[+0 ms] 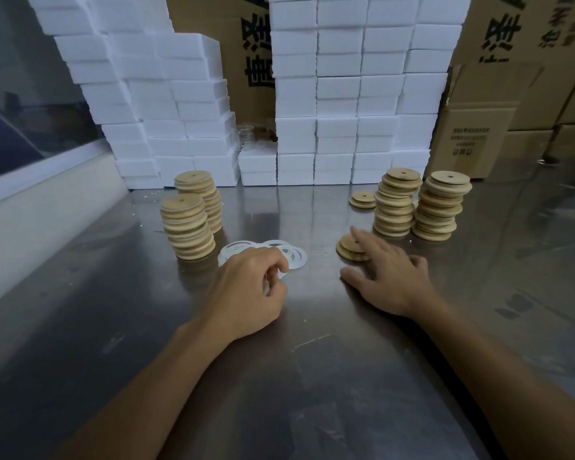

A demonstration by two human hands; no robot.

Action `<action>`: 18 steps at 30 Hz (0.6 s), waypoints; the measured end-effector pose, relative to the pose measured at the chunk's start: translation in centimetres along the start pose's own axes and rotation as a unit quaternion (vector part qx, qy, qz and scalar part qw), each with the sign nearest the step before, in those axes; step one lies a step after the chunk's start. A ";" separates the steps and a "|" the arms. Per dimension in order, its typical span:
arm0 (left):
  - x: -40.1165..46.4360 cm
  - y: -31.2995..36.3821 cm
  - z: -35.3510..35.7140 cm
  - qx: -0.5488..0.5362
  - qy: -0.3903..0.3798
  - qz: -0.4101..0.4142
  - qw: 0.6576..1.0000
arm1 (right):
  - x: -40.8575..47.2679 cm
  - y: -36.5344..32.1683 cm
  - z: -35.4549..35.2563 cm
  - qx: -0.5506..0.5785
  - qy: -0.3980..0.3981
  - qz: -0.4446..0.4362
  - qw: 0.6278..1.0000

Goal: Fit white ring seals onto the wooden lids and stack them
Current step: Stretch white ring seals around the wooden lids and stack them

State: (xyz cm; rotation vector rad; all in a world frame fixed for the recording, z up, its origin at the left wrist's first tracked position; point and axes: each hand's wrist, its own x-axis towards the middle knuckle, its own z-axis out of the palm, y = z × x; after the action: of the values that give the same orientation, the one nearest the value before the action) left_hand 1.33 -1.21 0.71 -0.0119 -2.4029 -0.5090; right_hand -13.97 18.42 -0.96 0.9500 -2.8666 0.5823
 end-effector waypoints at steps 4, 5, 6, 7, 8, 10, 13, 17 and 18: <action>0.1 1.1 0.2 -0.121 0.057 -0.039 0.990 | 0.1 -0.8 -0.2 0.002 0.004 -0.016 1.000; 0.2 1.3 0.3 -0.158 0.067 -0.060 0.983 | 0.0 -1.0 -0.3 0.007 0.014 -0.011 1.000; 0.2 1.3 0.3 -0.188 0.073 -0.080 0.976 | 0.0 -1.2 -0.4 0.005 0.020 -0.006 1.000; 0.3 1.4 0.3 -0.208 0.075 -0.096 0.971 | -0.1 -1.5 -0.4 0.003 0.022 -0.002 1.000; 0.4 1.4 0.3 -0.220 0.075 -0.107 0.967 | -0.2 -1.7 -0.4 0.005 0.023 0.002 1.000; 0.5 1.5 0.2 -0.235 0.078 -0.123 0.961 | -0.4 -2.1 -0.5 0.018 0.021 0.004 1.000; 0.7 1.9 0.0 -0.262 0.081 -0.143 0.951 | -0.5 -2.2 -0.8 0.052 0.015 0.007 0.999; 0.9 2.1 -0.1 -0.339 0.060 -0.211 0.915 | -0.6 -2.7 -1.0 0.110 -0.002 0.049 0.993; 0.9 2.1 -0.1 -0.370 0.051 -0.225 0.900 | -0.7 -2.8 -0.9 0.107 -0.001 0.050 0.993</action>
State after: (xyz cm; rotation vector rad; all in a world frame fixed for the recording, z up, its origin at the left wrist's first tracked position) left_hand 1.00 0.62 2.09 0.2346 -1.9621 -1.5700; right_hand -11.85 17.08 0.70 0.8342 -2.9120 0.9130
